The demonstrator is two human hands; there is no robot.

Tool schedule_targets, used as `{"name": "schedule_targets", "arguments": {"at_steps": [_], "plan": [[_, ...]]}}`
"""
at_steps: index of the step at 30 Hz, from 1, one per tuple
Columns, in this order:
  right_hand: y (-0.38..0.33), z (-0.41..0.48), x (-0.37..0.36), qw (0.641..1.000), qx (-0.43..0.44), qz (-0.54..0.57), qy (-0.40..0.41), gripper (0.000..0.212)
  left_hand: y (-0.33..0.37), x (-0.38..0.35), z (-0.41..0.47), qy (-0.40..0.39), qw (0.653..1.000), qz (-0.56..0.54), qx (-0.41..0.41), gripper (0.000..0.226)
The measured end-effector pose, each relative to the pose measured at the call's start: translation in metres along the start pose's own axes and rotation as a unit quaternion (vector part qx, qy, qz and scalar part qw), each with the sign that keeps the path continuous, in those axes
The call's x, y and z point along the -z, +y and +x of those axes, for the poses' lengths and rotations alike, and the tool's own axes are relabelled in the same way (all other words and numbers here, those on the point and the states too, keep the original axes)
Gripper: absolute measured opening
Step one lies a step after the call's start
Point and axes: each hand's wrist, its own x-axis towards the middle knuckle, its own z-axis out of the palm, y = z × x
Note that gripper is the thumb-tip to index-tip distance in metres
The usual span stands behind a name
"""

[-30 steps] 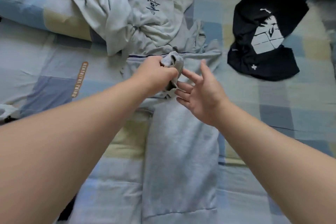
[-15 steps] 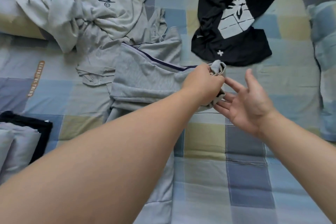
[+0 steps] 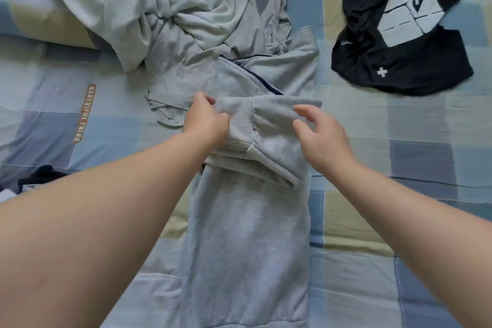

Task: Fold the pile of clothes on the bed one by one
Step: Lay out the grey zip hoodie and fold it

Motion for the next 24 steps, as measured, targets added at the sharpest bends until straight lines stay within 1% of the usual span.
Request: {"name": "schedule_targets", "arguments": {"at_steps": [2,3,4,5,6,7,8,9,10,11,13,15,17,21,24], "plan": [[0.007,0.011,-0.020,0.992,0.015,-0.122,0.025,0.048,-0.015,0.003,0.011,0.070,0.994,0.085,-0.006,0.035],[0.011,0.017,-0.030,0.985,0.006,-0.171,0.019,0.052,-0.020,0.000,0.013,0.110,0.984,0.130,-0.048,0.038],[0.017,0.024,-0.039,0.979,-0.005,-0.203,-0.003,0.055,-0.025,-0.007,0.014,0.134,0.971,0.157,-0.122,0.042],[0.023,0.031,-0.049,0.974,-0.014,-0.222,-0.036,0.057,-0.027,-0.015,0.013,0.136,0.952,0.169,-0.216,0.044],[0.029,0.038,-0.057,0.969,-0.017,-0.235,-0.069,0.058,-0.030,-0.027,0.013,0.109,0.929,0.188,-0.299,0.044],[0.040,0.047,-0.068,0.964,-0.011,-0.249,-0.097,0.059,-0.034,-0.041,0.017,0.066,0.908,0.218,-0.353,0.045],[0.047,0.050,-0.073,0.954,0.004,-0.275,-0.115,0.059,-0.039,-0.051,0.018,0.019,0.892,0.258,-0.371,0.047],[0.058,0.055,-0.081,0.944,0.024,-0.304,-0.122,0.059,-0.047,-0.061,0.025,-0.025,0.884,0.300,-0.357,0.050],[0.069,0.060,-0.089,0.934,0.045,-0.335,-0.118,0.060,-0.056,-0.070,0.036,-0.053,0.884,0.329,-0.327,0.052],[0.079,0.063,-0.097,0.923,0.067,-0.365,-0.102,0.061,-0.067,-0.078,0.047,-0.059,0.884,0.347,-0.309,0.054],[0.098,0.064,-0.115,0.911,0.106,-0.398,-0.036,0.067,-0.085,-0.091,0.062,-0.035,0.871,0.365,-0.327,0.057],[0.114,0.065,-0.128,0.908,0.140,-0.394,0.034,0.069,-0.098,-0.102,0.073,0.010,0.860,0.363,-0.359,0.059],[0.122,0.069,-0.134,0.904,0.177,-0.381,0.077,0.069,-0.108,-0.112,0.080,0.050,0.850,0.361,-0.380,0.061],[0.127,0.072,-0.133,0.900,0.202,-0.374,0.094,0.069,-0.112,-0.116,0.083,0.059,0.843,0.360,-0.395,0.063],[0.127,0.072,-0.133,0.900,0.205,-0.373,0.096,0.069,-0.110,-0.116,0.084,0.054,0.848,0.352,-0.393,0.064]]}}
